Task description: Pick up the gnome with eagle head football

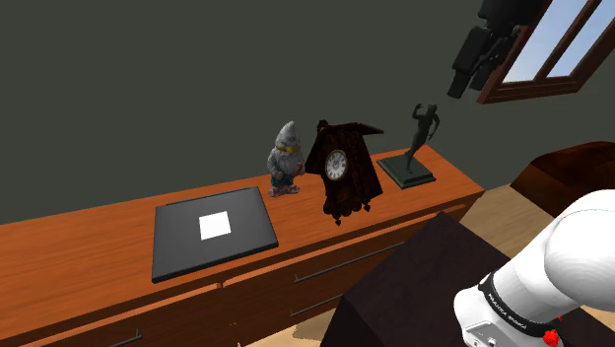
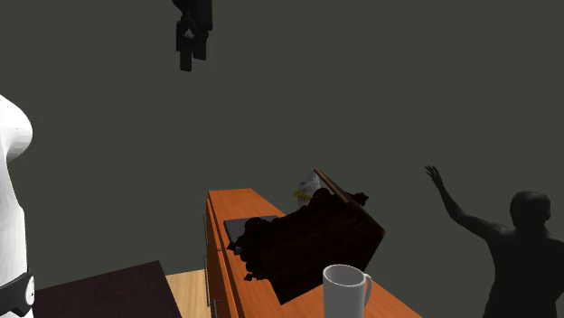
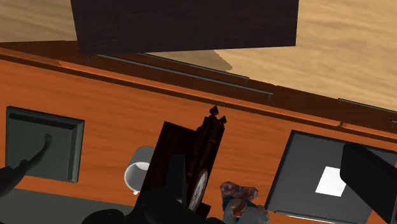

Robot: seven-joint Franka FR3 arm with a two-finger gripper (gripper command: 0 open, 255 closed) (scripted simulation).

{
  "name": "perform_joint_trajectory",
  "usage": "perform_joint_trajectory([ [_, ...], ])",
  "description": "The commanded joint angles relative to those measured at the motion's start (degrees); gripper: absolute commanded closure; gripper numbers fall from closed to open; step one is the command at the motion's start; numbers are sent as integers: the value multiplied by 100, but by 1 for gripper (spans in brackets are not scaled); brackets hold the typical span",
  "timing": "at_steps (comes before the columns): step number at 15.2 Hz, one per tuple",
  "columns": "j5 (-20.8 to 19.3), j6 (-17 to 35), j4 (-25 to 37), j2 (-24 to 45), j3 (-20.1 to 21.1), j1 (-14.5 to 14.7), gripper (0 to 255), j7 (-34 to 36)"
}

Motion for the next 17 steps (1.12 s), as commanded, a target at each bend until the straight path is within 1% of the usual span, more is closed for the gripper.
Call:
perform_joint_trajectory([
  [1,0,0,0,0,0,0,0,0],
  [6,111,1279,-725,-14,761,-101,0,959],
  [10,95,2312,-1086,249,1420,-252,0,1772],
  [14,-96,3309,-1233,743,2134,-537,0,2680],
  [17,-417,3989,-1195,1239,2727,-893,0,3463],
])
